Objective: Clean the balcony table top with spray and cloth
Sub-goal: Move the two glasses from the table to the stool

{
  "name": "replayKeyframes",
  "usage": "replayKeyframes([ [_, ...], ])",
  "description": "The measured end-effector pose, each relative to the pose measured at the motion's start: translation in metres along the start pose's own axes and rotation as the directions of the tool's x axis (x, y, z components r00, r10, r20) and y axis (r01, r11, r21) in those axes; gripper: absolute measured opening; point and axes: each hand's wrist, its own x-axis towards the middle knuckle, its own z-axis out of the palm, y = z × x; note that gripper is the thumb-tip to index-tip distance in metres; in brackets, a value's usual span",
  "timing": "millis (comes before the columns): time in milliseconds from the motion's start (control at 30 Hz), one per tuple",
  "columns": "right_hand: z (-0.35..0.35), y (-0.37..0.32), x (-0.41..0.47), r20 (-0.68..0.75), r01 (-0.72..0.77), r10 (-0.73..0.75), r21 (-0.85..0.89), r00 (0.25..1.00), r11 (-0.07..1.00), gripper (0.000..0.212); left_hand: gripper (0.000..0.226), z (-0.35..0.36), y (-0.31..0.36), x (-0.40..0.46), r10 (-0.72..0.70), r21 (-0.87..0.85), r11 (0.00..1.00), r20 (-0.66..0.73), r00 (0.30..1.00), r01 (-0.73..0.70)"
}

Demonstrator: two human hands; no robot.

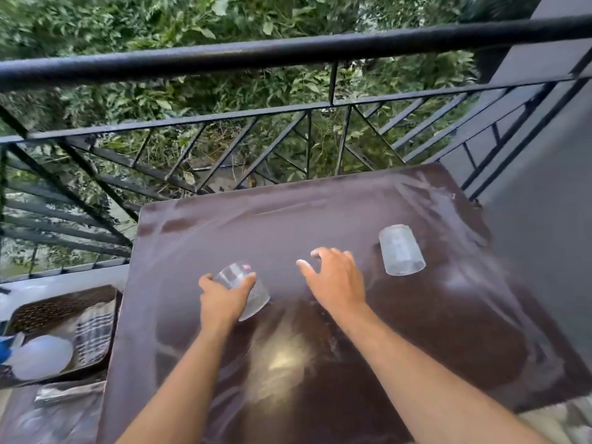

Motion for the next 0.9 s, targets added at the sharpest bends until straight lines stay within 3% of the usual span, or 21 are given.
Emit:
replayKeyframes([
  [33,-0.001,0.004,0.002,-0.004,-0.002,0.002,-0.008,1.000,1.000,0.046,0.094,0.003,0.001,-0.003,0.082,0.076,0.994,-0.060,0.995,-0.077],
  [67,-0.002,0.009,0.005,-0.008,-0.002,0.002,-0.018,1.000,1.000,0.045,0.083,0.004,-0.001,-0.003,0.256,0.211,0.951,-0.128,0.958,-0.225],
  [100,-0.003,0.012,0.007,-0.010,-0.001,0.001,-0.027,1.000,1.000,0.045,0.069,0.001,-0.005,0.000,0.496,0.410,0.817,-0.139,0.857,-0.407],
  [133,-0.004,0.015,0.009,-0.007,-0.003,0.002,-0.031,1.000,1.000,0.045,0.059,-0.004,-0.011,0.008,0.715,0.590,0.575,-0.025,0.699,-0.567],
  [167,-0.004,0.018,0.011,-0.002,-0.006,0.006,-0.033,1.000,0.999,0.044,0.059,-0.011,-0.016,0.018,0.823,0.674,0.284,0.194,0.534,-0.682],
  [233,-0.005,0.022,0.015,0.009,-0.010,0.010,-0.034,1.000,0.999,0.043,0.065,-0.023,-0.021,0.037,0.746,0.597,-0.205,0.608,0.270,-0.776],
  [267,-0.005,0.023,0.016,0.009,-0.013,0.013,-0.032,1.000,0.999,0.043,0.065,-0.027,-0.016,0.040,0.650,0.538,-0.343,0.728,0.218,-0.770],
  [300,-0.004,0.023,0.017,0.010,-0.015,0.016,-0.027,1.000,1.000,0.042,0.065,-0.029,-0.008,0.039,0.562,0.509,-0.422,0.796,0.224,-0.751],
  [433,0.003,0.022,0.020,0.033,-0.002,0.003,-0.019,0.999,1.000,0.044,0.070,-0.025,0.023,0.038,0.238,0.485,-0.541,0.872,0.429,-0.687],
  [500,0.005,0.021,0.021,0.039,0.005,-0.004,-0.023,0.999,1.000,0.044,0.071,-0.018,0.035,0.035,0.197,0.442,-0.609,0.889,0.414,-0.659],
  [533,0.006,0.021,0.021,0.039,0.006,-0.005,-0.023,0.999,1.000,0.044,0.068,-0.015,0.036,0.036,0.213,0.431,-0.615,0.897,0.388,-0.660],
  [600,0.006,0.022,0.021,0.039,0.005,-0.005,-0.021,0.999,1.000,0.044,0.060,-0.012,0.032,0.043,0.318,0.448,-0.530,0.892,0.321,-0.720],
  [667,0.004,0.026,0.022,0.035,0.001,-0.001,-0.020,0.999,1.000,0.044,0.058,-0.009,0.030,0.047,0.478,0.485,-0.333,0.826,0.298,-0.809],
  [700,0.004,0.028,0.023,0.029,-0.006,0.006,-0.014,1.000,1.000,0.043,0.063,-0.008,0.031,0.046,0.560,0.512,-0.170,0.753,0.345,-0.842],
  [800,0.002,0.035,0.026,-0.012,-0.045,0.046,0.029,0.999,0.999,0.039,0.084,0.001,0.037,0.033,0.642,0.468,0.416,0.456,0.616,-0.780],
  [833,0.002,0.038,0.026,-0.031,-0.055,0.057,0.043,0.998,0.998,0.036,0.087,0.005,0.039,0.027,0.626,0.415,0.553,0.366,0.689,-0.723],
  [900,0.001,0.042,0.027,-0.056,-0.063,0.067,0.062,0.996,0.996,0.032,0.088,0.015,0.040,0.020,0.589,0.295,0.710,0.247,0.769,-0.639],
])
